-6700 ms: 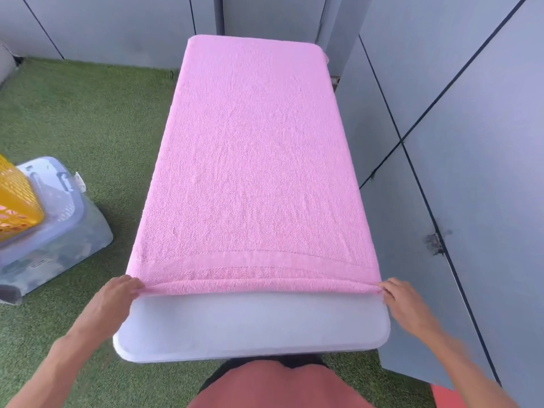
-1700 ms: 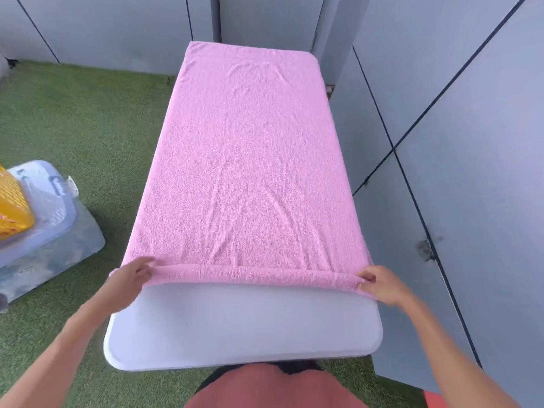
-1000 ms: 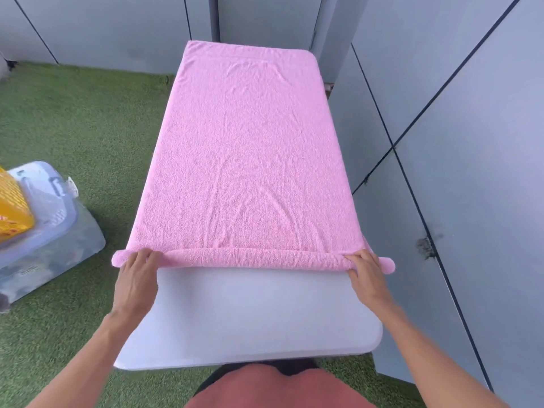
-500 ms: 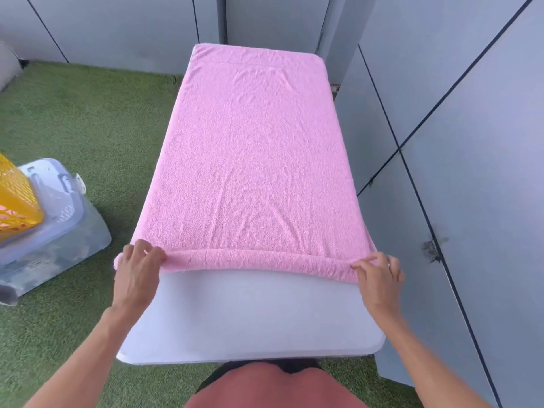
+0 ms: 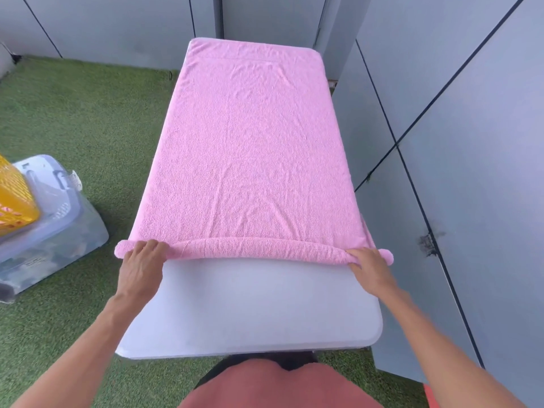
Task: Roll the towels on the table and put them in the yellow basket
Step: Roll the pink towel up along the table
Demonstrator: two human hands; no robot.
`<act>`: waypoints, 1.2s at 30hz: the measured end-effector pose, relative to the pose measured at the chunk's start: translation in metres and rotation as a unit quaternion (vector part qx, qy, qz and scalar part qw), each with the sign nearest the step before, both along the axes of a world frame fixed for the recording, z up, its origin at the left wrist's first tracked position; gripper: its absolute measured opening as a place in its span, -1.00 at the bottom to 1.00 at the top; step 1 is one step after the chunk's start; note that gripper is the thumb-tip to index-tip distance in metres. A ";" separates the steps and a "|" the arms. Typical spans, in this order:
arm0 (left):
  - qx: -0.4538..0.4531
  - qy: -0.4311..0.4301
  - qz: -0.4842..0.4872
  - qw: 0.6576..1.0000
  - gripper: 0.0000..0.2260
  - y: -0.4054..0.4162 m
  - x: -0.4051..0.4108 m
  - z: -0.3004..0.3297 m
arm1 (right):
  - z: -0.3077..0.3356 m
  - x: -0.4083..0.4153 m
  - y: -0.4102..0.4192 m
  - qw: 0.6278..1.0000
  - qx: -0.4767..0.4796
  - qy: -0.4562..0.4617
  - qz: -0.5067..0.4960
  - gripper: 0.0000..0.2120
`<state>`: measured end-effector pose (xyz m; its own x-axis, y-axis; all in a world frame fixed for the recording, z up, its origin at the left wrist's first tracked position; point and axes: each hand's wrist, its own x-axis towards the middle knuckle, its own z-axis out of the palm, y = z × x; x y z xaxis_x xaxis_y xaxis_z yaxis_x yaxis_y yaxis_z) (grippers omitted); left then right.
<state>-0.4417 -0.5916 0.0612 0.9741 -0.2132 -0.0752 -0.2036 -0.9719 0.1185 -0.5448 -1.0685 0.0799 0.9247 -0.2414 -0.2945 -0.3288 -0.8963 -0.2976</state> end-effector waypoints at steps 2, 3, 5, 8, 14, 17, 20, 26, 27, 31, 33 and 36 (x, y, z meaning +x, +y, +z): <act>-0.005 0.040 0.002 0.999 -0.80 0.010 -0.008 0.001 | 0.009 -0.006 -0.010 0.997 0.044 0.063 0.000 -0.79; -0.013 0.078 -0.001 0.997 -0.79 0.015 -0.011 0.002 | 0.015 -0.009 -0.013 0.991 0.080 0.102 -0.016 -0.77; -0.033 0.166 -0.004 0.986 -0.75 0.023 -0.008 0.010 | 0.024 -0.010 -0.018 0.971 0.179 0.148 -0.062 -0.68; -0.137 0.236 0.026 0.962 -0.73 0.030 0.013 0.016 | 0.020 -0.002 -0.016 0.967 0.202 0.058 -0.143 -0.66; -0.076 -0.042 0.036 0.996 -0.88 0.005 -0.005 0.013 | -0.003 -0.024 0.026 0.972 -0.147 -0.159 -0.092 -0.87; -0.063 -0.079 -0.015 0.995 -0.66 -0.007 -0.039 0.001 | -0.015 -0.042 0.038 0.967 -0.184 -0.162 -0.064 -0.77; -0.036 -0.065 -0.027 0.997 -0.48 -0.008 -0.043 -0.013 | -0.017 -0.035 0.041 0.981 -0.154 -0.112 -0.044 -0.57; -0.028 -0.046 -0.005 0.999 -0.66 -0.011 -0.008 -0.004 | -0.008 -0.008 0.027 0.990 -0.120 -0.070 -0.034 -0.65; -0.020 -0.039 -0.004 0.999 -0.69 -0.009 -0.008 -0.003 | -0.007 -0.009 0.025 0.990 -0.125 -0.055 -0.021 -0.64; -0.008 0.032 -0.016 0.999 -0.77 0.010 -0.019 -0.004 | 0.006 -0.021 0.014 0.993 -0.087 0.071 0.029 -0.64; -0.032 0.103 -0.011 0.994 -0.77 0.016 -0.014 0.001 | 0.018 -0.020 0.005 0.991 0.027 0.125 -0.045 -0.70; -0.087 0.163 0.026 0.982 -0.71 0.012 0.004 0.006 | 0.023 -0.005 0.003 0.963 0.182 0.053 -0.192 -0.64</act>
